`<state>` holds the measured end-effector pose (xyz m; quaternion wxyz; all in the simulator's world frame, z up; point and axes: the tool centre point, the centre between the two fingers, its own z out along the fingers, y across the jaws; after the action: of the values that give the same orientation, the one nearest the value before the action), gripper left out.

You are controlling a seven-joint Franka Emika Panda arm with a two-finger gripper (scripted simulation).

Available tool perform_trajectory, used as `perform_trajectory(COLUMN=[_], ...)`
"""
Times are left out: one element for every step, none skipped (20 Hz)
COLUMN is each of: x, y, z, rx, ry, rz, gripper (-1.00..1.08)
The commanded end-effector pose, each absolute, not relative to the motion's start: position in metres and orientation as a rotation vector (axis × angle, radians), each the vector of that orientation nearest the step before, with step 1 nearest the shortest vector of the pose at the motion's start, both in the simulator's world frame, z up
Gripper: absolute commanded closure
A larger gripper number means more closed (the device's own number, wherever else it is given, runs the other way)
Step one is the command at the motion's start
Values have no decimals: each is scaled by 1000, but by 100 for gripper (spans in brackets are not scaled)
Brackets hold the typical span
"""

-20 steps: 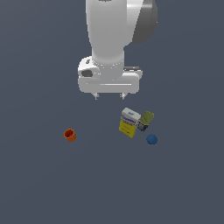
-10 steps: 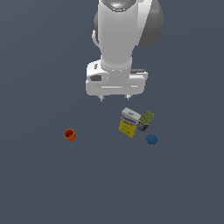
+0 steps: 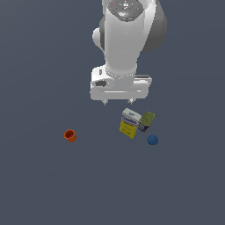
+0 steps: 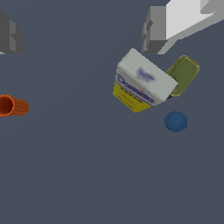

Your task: Pick up a designated object from a clutter of objects.

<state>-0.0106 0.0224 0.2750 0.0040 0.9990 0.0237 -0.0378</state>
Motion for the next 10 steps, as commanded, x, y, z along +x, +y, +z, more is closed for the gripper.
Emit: perform_trajectory(x=[-5,-2,1,4,7,11,14,17,21,24], y=[31,36,41,46,52,58,66,73,82,91], z=[266,262,257,251,245,239,232,224,216,207], rx=[3127,3125,3124,3122,3120,3119,3117,3116,3115,3115], ry=[76,77,78,78,79,80,82,83,85,86], rz=[-113,-110,-106,-102,-98,-93,-88,-83,-77,-71], gripper=[-92,-92,-92,-92,-92,-92,-92,-92,-92,-92])
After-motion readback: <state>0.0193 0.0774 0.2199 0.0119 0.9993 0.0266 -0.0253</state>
